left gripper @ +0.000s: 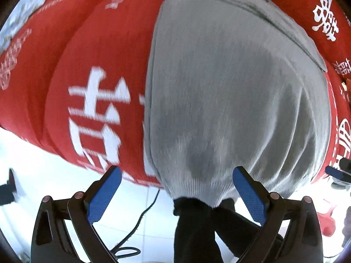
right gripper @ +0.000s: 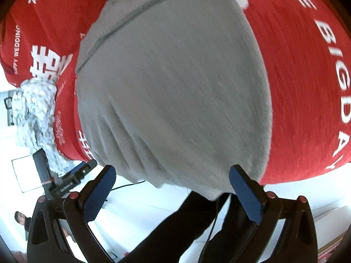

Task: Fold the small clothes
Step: 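Grasp the sweatshirt hem with both tools and lift it, then fold the held hem up over the body toward the collar with both tools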

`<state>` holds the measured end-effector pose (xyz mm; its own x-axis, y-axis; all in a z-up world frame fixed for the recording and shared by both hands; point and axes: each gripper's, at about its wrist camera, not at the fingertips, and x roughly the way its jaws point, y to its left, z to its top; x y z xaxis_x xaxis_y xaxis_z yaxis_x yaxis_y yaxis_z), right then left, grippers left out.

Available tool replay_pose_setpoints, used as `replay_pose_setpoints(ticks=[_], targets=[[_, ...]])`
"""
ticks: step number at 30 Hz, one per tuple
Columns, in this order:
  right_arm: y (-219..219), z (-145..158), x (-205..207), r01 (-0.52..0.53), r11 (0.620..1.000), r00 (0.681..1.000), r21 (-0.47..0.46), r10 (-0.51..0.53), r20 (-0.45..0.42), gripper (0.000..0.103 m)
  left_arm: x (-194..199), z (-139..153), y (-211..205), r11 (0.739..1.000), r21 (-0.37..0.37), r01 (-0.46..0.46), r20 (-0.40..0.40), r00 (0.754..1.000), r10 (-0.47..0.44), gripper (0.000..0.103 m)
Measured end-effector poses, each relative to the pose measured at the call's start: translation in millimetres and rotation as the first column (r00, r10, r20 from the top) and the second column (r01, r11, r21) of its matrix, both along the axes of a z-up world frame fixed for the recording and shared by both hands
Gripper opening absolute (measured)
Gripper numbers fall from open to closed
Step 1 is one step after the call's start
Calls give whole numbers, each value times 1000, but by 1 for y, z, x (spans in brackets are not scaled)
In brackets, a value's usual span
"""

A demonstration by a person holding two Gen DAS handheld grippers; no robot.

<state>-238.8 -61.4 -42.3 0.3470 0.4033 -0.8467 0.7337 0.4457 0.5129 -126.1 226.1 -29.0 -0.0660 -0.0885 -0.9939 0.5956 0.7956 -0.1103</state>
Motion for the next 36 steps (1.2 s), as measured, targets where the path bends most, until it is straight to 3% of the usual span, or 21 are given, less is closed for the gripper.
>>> replay_pose_setpoints(ticks=[8,14,15,16,17,18,19,20,21,22,25,29,33,36], targets=[[5,-43,-56,-20,999,998,48,22,-57,103,-20,-39,7,997,-33,-68,-88,994,65,102],[7,-66,-61,-28,999,1000,45,29,-12,103,-24,-51,6,993,-37,-116,-97,989,112,101],[8,-69,-59,-22,998,1000,51,23,-9,103,-24,-50,6,992,-42,-119,-94,989,115,99],[10,-71,-59,-8,998,1000,65,9,-8,102,-24,-49,6,991,-55,-119,-95,989,114,87],[11,-71,-59,2,997,1000,76,-2,-3,100,-26,-47,6,990,-74,-117,-107,988,109,83],[14,-71,-59,19,996,1000,86,-19,-2,86,-26,-45,6,991,-75,-115,-104,989,107,75],[15,-72,-61,28,996,1000,90,-27,-16,61,-26,-42,5,991,-88,-105,-106,990,95,63],[16,-73,-65,41,995,999,96,-39,-28,44,-26,-36,4,991,-92,-95,-106,991,86,54],[16,-74,-68,61,992,998,106,-57,-32,10,-28,-32,4,992,-104,-76,-114,991,64,30],[17,-74,-70,77,990,997,118,-75,-24,11,-27,-29,3,991,-117,-65,-129,990,50,16],[13,-56,-74,96,983,993,158,-106,54,11,-20,-5,8,978,-199,-66,-177,984,30,16],[-3,-14,-72,129,970,966,208,-170,195,11,2,33,10,949,-301,-91,-178,983,38,16],[-40,18,-48,179,967,923,183,-230,308,11,42,55,-10,923,-378,-70,-93,995,37,16],[-73,21,-17,209,971,915,117,-237,327,11,79,57,-34,918,-388,-80,-13,997,82,16]])
